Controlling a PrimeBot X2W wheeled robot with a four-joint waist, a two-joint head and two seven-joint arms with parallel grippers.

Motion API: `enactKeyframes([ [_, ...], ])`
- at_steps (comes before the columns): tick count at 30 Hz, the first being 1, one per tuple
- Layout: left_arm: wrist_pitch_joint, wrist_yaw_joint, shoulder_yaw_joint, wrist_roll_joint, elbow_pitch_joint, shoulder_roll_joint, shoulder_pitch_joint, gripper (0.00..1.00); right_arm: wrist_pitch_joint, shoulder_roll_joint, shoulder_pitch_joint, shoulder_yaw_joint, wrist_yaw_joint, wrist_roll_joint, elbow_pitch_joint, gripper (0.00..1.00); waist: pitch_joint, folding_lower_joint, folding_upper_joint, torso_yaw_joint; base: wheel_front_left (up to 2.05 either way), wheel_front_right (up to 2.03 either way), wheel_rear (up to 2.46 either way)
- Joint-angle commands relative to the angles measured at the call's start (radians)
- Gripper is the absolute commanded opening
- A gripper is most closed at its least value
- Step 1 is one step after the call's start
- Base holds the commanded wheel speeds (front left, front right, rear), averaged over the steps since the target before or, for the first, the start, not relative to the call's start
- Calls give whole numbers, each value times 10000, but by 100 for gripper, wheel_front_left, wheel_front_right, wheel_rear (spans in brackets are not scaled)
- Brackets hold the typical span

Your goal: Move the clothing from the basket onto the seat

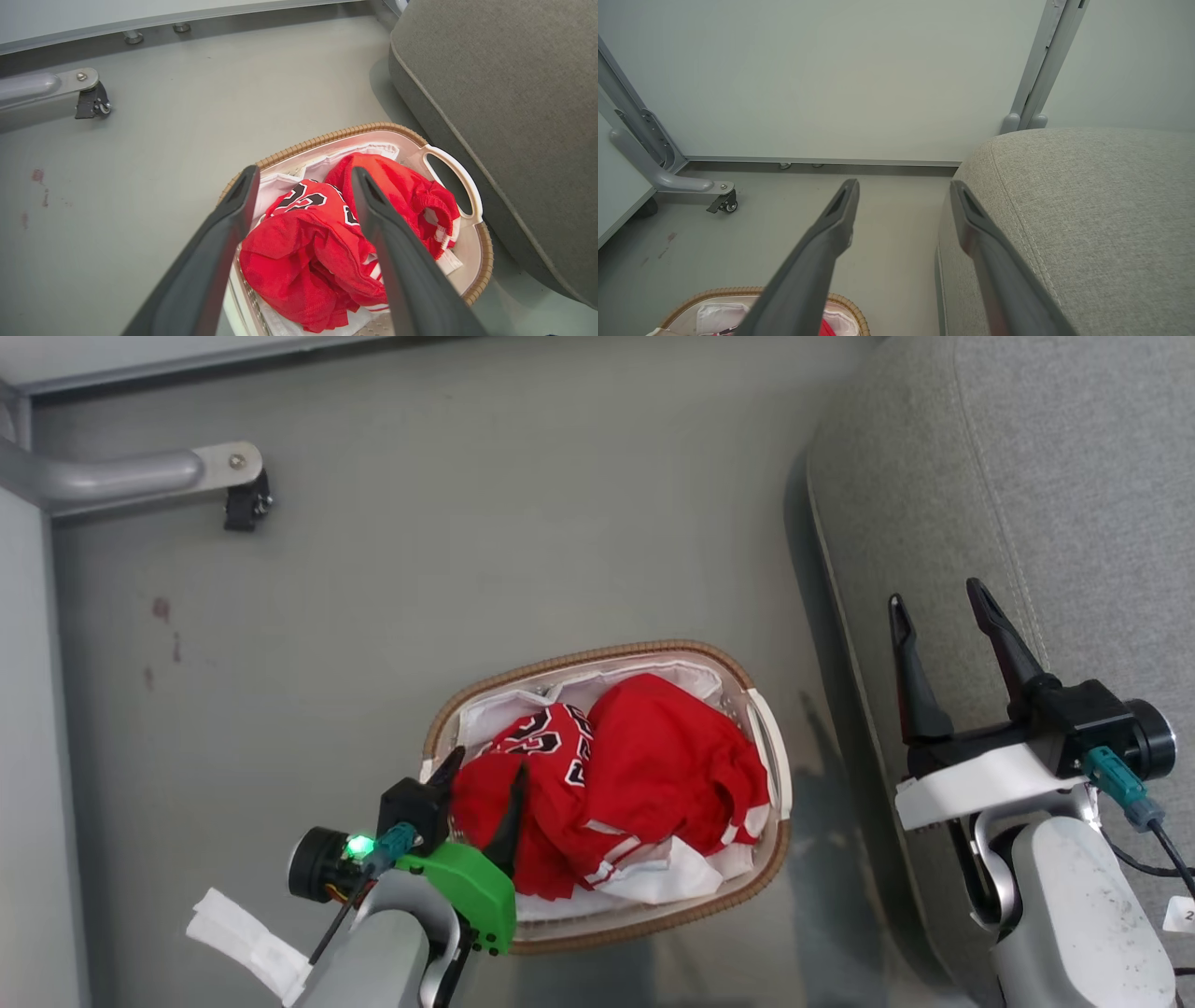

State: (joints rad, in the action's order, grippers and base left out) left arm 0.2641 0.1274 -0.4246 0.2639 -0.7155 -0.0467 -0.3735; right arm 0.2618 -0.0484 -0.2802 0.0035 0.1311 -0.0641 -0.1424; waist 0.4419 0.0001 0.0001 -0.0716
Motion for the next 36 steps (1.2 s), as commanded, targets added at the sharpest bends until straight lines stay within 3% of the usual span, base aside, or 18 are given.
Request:
enactKeyframes([
  [1, 7, 50, -219, 160, -230, -66, -367, 100, 49, -36, -198, 12, -6, -73, 56, 100, 1077, -1, -1, -517, 0, 0, 0],
  [7, -20, 53, -1411, 669, -1321, -68, -1173, 100, 49, -35, -544, 142, -6, -238, 152, 100, 1833, -1, -1, -717, 0, 0, 0],
  [13, -108, 53, -2012, 1116, -2272, -66, -1889, 100, 49, -36, -830, 229, -6, -379, 207, 100, 2469, -1, -1, -885, 0, 0, 0],
  [26, -95, 55, -2236, 1793, -3769, -90, -3133, 100, 49, -35, -1180, 496, -6, -687, 93, 100, 3195, -1, -1, -1181, 0, 0, 0],
  [27, -77, 55, -2218, 1848, -3828, -94, -3174, 82, 49, -36, -1190, 508, -6, -691, 84, 100, 3201, -1, -1, -1193, 0, 0, 0],
  [28, -78, 55, -2207, 1884, -3897, -95, -3210, 49, 49, -36, -1197, 525, -6, -711, 72, 100, 3201, -1, -1, -1207, 0, 0, 0],
  [29, -62, 55, -2213, 1921, -3951, -93, -3238, 44, 49, -35, -1201, 538, -6, -729, 61, 100, 3195, -1, -1, -1218, 0, 0, 0],
  [30, -53, 55, -2230, 1968, -4012, -92, -3266, 29, 49, -36, -1205, 549, -6, -738, 48, 100, 3185, -1, -1, -1227, 0, 0, 0],
  [32, -27, 55, -2281, 1996, -4088, -92, -3288, 9, 49, -36, -1206, 564, -6, -746, 30, 100, 3154, -1, -1, -1239, 0, 0, 0],
  [33, -17, 53, -2309, 2035, -4108, -92, -3299, 0, 49, -36, -1201, 562, -6, -741, 18, 100, 3130, -1, -1, -1238, 0, 0, 0],
  [36, 9, 54, -2456, 2133, -4047, -84, -3226, 0, 49, -36, -1130, 545, -6, -684, -39, 100, 2993, -1, -1, -1213, 0, 0, 0],
])
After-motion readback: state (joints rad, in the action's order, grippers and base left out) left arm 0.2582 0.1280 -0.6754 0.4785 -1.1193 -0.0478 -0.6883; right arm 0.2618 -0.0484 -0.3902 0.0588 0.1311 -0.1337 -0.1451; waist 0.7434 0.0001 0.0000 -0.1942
